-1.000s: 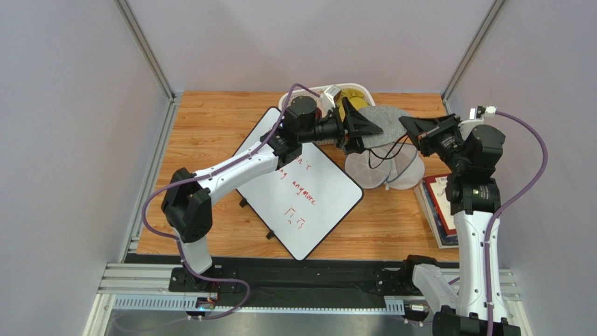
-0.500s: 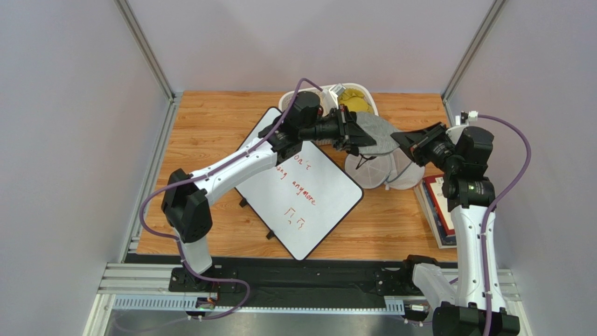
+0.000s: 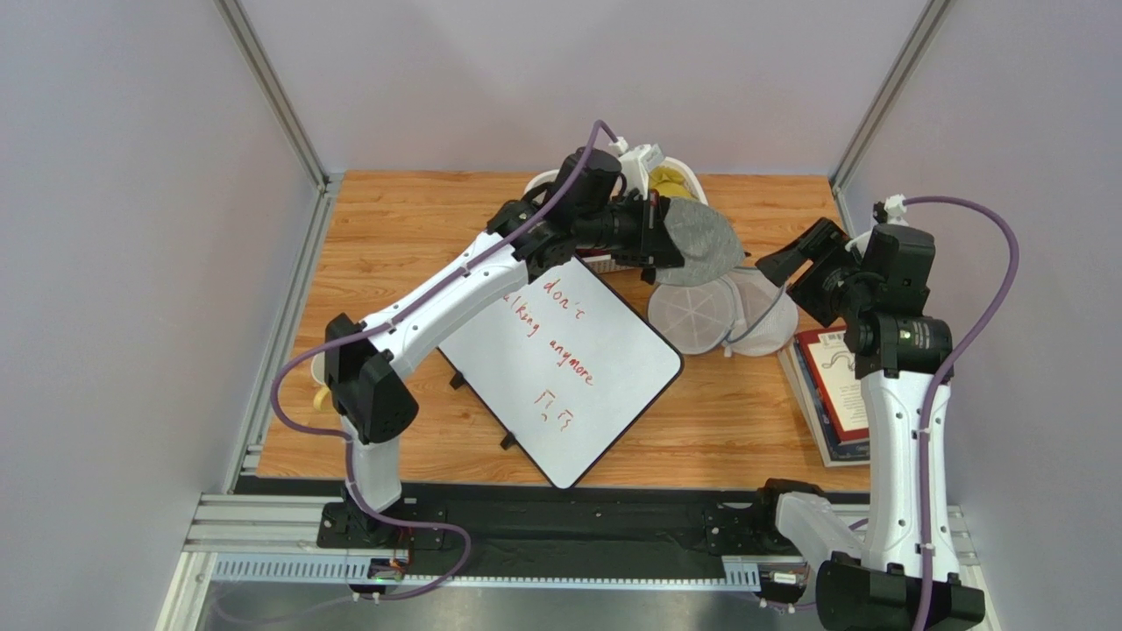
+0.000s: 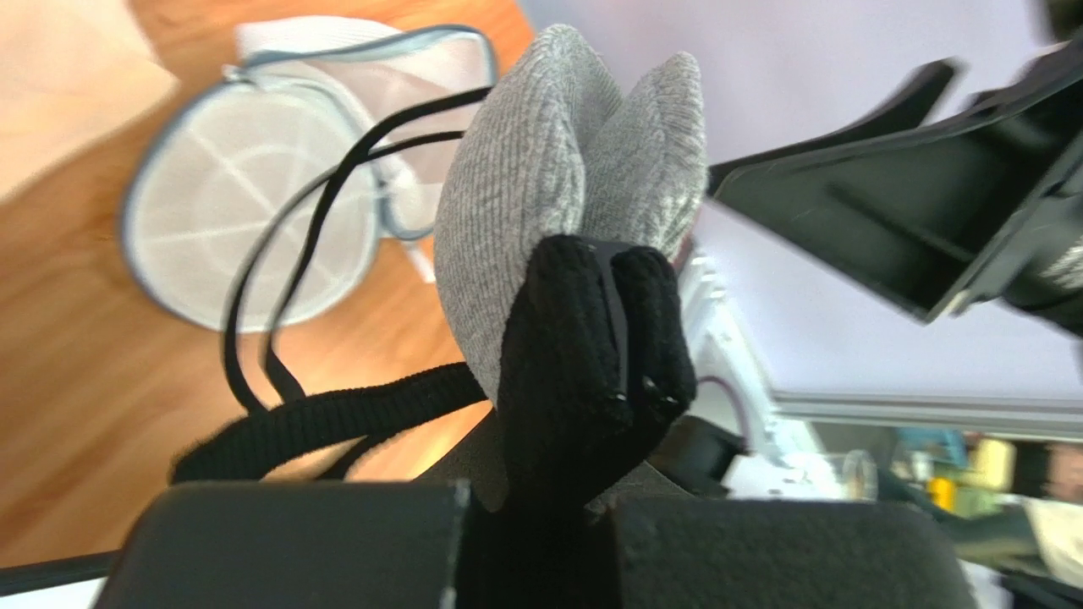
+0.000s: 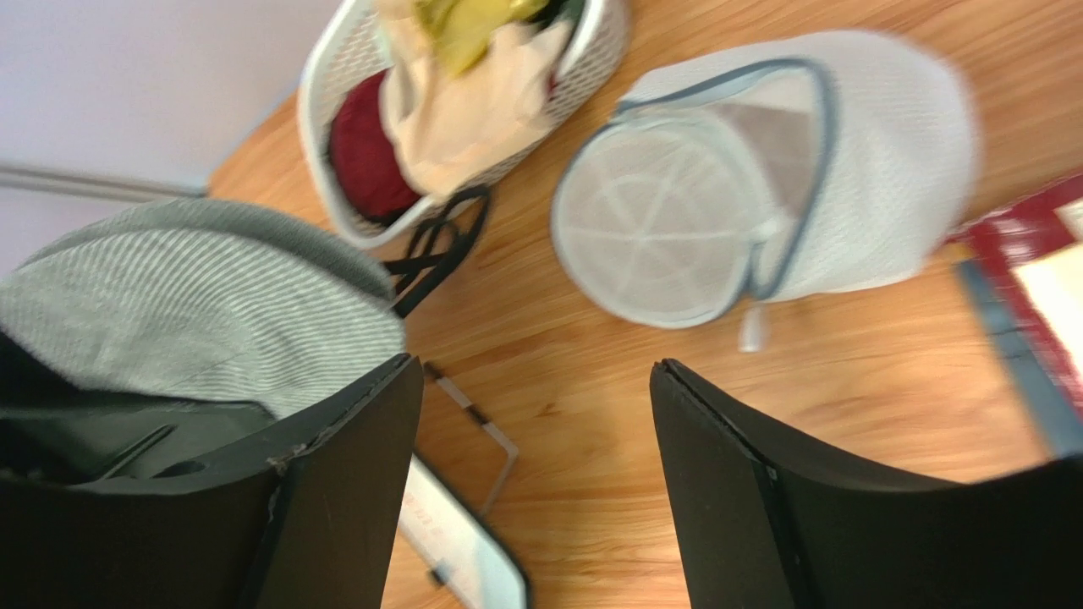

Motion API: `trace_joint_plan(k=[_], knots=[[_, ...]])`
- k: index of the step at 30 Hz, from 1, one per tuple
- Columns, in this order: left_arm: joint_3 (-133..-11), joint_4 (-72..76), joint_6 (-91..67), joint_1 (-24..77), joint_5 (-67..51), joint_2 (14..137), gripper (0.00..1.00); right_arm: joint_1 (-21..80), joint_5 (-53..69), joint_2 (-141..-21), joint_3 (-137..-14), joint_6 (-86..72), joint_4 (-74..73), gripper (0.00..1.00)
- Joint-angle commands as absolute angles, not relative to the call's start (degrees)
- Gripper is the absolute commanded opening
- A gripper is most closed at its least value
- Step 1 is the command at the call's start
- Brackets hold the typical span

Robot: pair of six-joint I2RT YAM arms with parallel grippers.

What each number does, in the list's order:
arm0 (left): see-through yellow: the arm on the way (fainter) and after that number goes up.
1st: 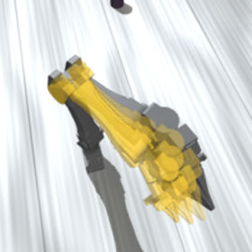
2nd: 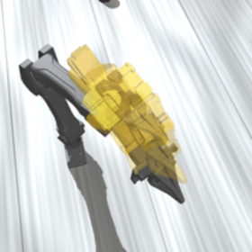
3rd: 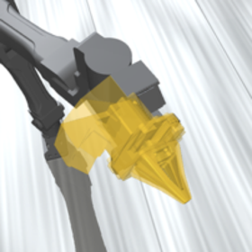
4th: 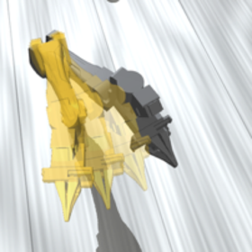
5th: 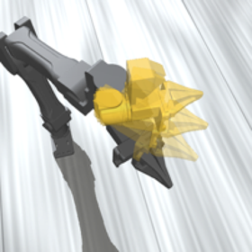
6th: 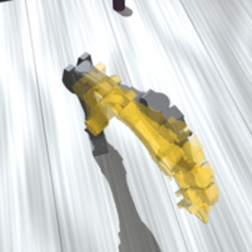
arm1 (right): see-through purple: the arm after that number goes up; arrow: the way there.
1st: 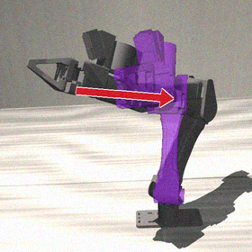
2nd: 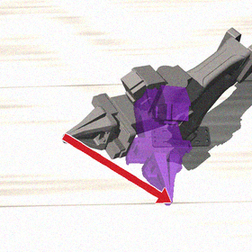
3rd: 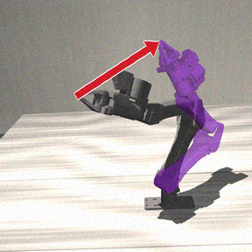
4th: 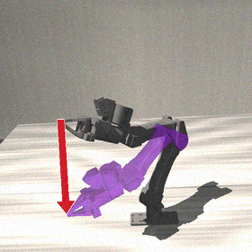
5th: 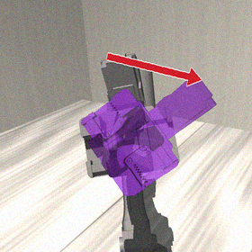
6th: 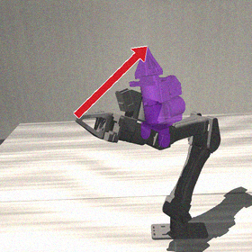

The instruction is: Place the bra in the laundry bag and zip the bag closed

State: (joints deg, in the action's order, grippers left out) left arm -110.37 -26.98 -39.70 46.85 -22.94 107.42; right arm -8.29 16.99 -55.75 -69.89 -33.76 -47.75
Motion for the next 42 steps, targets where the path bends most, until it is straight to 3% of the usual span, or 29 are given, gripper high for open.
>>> trace_joint_plan(k=[1, 14, 23, 24, 27, 42], knots=[[-118.1, -37.34, -28.23, 47.2, -20.48, 111.25, 0.0, -8.26, 3.62, -59.14, -72.95, -25.14, -50.8, 0.72], [-126.9, -39.55, -25.22, 47.46, -24.96, 120.93, 0.0, -8.26, 0.17, -75.49, -72.07, -21.53, -46.85, 0.72], [-129.46, -37.36, -29.0, 47.64, -23.03, 126.38, 0.0, -8.26, 0.09, -81.55, -70.14, -23.03, -40.25, 0.54], [-129.46, -37.09, -29.35, 47.64, -22.77, 126.91, 0.0, -8.26, -1.83, -81.91, -70.22, -22.68, -40.34, 0.46], [-129.38, -36.04, -30.5, 47.9, -22.76, 128.05, 0.0, -8.17, -2.46, -82.79, -70.14, -22.68, -40.52, 0.41], [-131.22, -29.27, -34.54, 48.87, -20.92, 135.17, 0.0, -7.82, -2.28, -88.77, -70.14, -21.8, -36.48, 0.41]])
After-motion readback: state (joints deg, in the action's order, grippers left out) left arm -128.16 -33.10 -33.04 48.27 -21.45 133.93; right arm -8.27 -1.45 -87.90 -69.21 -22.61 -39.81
